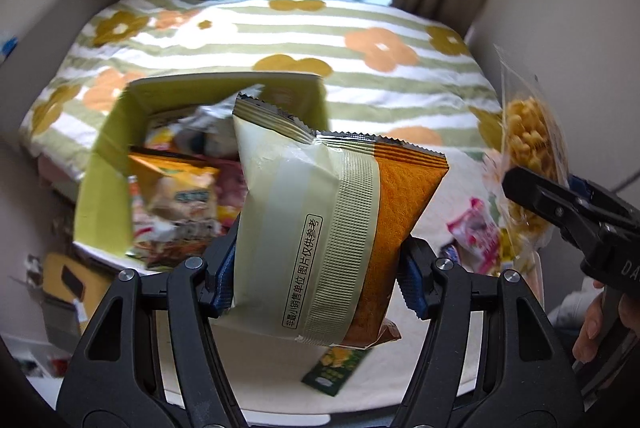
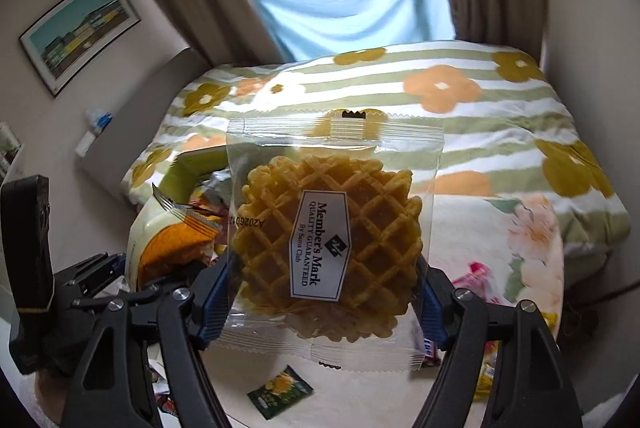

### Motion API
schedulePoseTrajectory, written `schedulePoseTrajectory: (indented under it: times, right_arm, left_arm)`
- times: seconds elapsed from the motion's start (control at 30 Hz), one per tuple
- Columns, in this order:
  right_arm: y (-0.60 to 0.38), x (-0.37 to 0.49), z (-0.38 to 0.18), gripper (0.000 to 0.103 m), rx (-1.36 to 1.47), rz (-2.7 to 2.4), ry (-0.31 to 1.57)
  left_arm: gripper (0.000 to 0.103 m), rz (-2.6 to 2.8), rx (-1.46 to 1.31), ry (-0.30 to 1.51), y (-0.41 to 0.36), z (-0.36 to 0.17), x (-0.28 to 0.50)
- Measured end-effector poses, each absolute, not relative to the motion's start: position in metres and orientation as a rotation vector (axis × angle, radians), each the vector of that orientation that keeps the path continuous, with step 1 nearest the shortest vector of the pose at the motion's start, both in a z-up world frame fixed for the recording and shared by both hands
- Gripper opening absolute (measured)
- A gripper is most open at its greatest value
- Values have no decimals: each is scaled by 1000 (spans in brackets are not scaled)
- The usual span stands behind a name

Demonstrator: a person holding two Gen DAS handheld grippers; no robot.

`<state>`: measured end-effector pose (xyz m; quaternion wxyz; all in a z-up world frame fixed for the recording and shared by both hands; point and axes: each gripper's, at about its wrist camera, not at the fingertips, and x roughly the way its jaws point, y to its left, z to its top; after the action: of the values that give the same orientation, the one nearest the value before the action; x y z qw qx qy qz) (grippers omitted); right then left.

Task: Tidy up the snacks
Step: 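Lift both held bags and carry them over the cardboard box, then open both tools to release the cracker bag and waffle into the box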

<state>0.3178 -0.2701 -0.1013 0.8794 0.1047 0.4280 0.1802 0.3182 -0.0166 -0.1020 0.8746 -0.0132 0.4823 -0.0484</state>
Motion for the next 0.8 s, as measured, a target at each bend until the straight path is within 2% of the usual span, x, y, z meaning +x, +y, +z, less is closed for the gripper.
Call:
schedulePoseTrajectory:
  times: [0.37,0.8]
  right_arm:
    - [-175,365,-113,73,193,474,936]
    - [-116,411,-156,73,219,391,1034]
  left_arm:
    - [62,-17,-77,1002,94,-96,359]
    - [62,-78,-35,1063,157,-127,460]
